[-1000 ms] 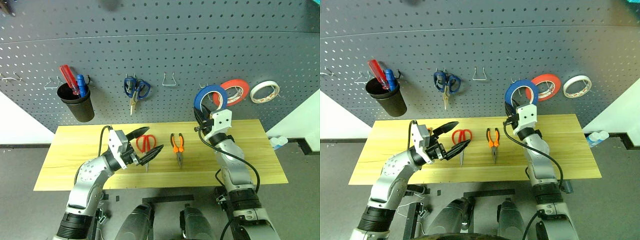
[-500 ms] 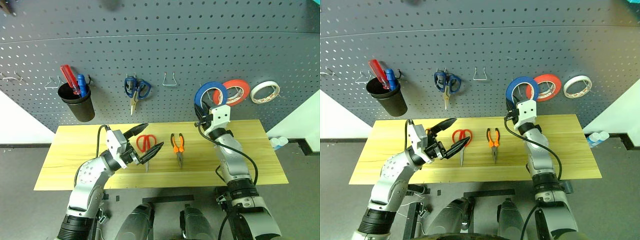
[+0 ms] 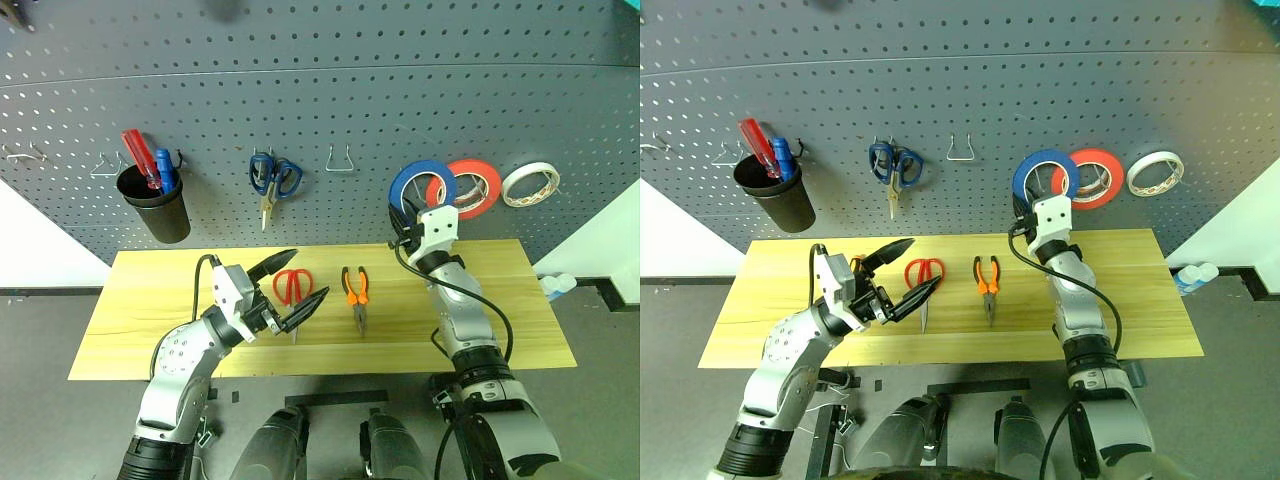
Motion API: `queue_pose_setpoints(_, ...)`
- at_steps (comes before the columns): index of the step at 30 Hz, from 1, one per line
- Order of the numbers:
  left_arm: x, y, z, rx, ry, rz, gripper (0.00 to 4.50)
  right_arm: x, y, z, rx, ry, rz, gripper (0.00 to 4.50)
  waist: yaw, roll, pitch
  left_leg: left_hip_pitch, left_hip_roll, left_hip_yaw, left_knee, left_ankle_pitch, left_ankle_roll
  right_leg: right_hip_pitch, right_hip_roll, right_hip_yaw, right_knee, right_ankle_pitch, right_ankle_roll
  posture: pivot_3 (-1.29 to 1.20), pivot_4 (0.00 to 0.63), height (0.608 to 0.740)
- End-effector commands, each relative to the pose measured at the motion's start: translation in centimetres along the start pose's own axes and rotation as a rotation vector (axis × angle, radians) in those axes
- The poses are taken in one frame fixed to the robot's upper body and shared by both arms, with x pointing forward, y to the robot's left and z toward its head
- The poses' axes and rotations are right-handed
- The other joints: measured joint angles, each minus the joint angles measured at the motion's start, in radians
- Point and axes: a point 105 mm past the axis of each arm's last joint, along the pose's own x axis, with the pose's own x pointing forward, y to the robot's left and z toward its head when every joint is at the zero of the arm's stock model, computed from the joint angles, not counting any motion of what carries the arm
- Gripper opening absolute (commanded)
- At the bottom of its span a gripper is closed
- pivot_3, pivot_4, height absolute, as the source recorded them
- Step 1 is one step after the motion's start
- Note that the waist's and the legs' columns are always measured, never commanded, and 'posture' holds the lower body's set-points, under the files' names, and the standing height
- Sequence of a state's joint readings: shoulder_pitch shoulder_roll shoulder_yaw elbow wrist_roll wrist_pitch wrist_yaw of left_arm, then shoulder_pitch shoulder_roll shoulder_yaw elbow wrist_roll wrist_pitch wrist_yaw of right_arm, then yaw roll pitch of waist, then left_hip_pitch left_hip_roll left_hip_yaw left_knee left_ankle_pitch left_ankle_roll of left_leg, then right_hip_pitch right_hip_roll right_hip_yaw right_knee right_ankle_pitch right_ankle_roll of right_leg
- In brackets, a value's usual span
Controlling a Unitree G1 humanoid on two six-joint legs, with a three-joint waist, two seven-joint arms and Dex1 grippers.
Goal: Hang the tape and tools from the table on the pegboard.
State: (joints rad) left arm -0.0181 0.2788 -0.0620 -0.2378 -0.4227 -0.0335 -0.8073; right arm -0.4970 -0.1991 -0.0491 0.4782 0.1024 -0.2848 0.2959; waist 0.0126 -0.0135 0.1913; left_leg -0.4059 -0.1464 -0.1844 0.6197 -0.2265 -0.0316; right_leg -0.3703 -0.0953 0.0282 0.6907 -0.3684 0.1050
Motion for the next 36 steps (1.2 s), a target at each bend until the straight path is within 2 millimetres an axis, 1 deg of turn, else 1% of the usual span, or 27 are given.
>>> queue_pose_setpoints(1,0.1,-0.3,1.0,0.039,-0.03,-0.017,4.5,0.4,-0.9,0.1,0.01,0.015,-0.04,0.68,0.0,0.0,0.0,0.0,0.0,0.0,0.0,0.0,0.0,0.0,0.0,0.0,0.0,0.0,0.0,0.12,0.178,0.74)
queue_pose_setpoints(3,0.1,-0.3,1.0,0.039,-0.027,-0.016,4.5,0.4,-1.1,0.0,0.019,0.019,-0.052,1.42,0.0,0.0,0.0,0.0,0.0,0.0,0.001,0.0,0.0,0.0,0.0,0.0,0.0,0.0,0.0,0.12,0.177,0.74)
queue_pose_setpoints(5,0.1,-0.3,0.9,0.04,-0.026,-0.014,4.5,0.5,-1.1,0.0,0.019,0.022,-0.053,1.96,0.001,0.0,0.0,0.0,0.0,0.0,0.001,0.0,0.0,0.0,0.0,0.0,0.0,0.0,0.0,0.12,0.178,0.74)
queue_pose_setpoints(12,0.1,-0.3,0.8,0.039,-0.02,-0.012,4.5,0.6,-1.1,0.0,0.004,0.027,-0.058,4.37,-0.001,0.0,0.0,0.0,0.0,0.0,0.001,0.0,0.0,0.0,0.0,0.0,0.0,0.0,0.0,0.12,0.178,0.74)
queue_pose_setpoints(13,0.1,-0.3,0.8,0.038,-0.019,-0.012,4.5,0.5,-1.1,-0.1,0.004,0.029,-0.055,4.47,-0.001,0.0,0.0,0.0,0.0,0.0,0.001,0.0,0.0,0.0,0.0,0.0,0.0,0.0,0.0,0.12,0.178,0.74)
queue_pose_setpoints(20,0.1,-0.4,0.5,0.032,-0.008,-0.017,4.5,0.1,-0.6,-0.1,0.008,0.041,-0.037,4.47,0.0,0.0,0.0,0.0,0.0,0.0,0.001,0.0,0.0,0.0,0.0,0.0,0.0,0.0,0.0,0.12,0.172,0.74)
queue_pose_setpoints(23,-0.3,-0.5,0.2,0.018,0.011,-0.021,4.5,-0.5,-0.3,-0.3,0.009,0.055,-0.019,4.47,-0.001,0.0,0.0,-0.001,0.0,0.0,0.001,0.0,0.0,0.0,0.0,0.0,0.0,0.0,0.0,0.11,0.171,0.74)
queue_pose_setpoints(28,-2.2,-0.9,-0.6,-0.004,0.069,-0.021,4.5,-2.2,0.0,-0.6,0.017,0.084,0.004,4.47,0.0,0.0,0.0,-0.001,0.0,0.0,0.0,0.0,0.0,-0.001,0.0,0.001,0.0,0.0,0.0,0.11,0.175,0.74)
queue_pose_setpoints(32,-3.9,-0.7,-1.3,-0.004,0.122,0.005,4.5,-3.9,0.6,-0.5,0.022,0.106,0.03,4.47,0.001,0.0,0.0,-0.001,0.0,0.0,0.0,0.0,0.0,-0.001,0.0,0.001,0.0,0.0,0.0,0.11,0.181,0.74)
queue_pose_setpoints(36,-5.0,-0.3,-2.1,-0.003,0.158,0.038,4.5,-5.6,1.1,-0.6,0.037,0.144,0.039,4.47,0.001,0.0,0.0,-0.001,0.0,0.0,0.0,0.0,0.0,-0.001,0.0,0.001,0.0,0.0,0.0,0.11,0.184,0.74)
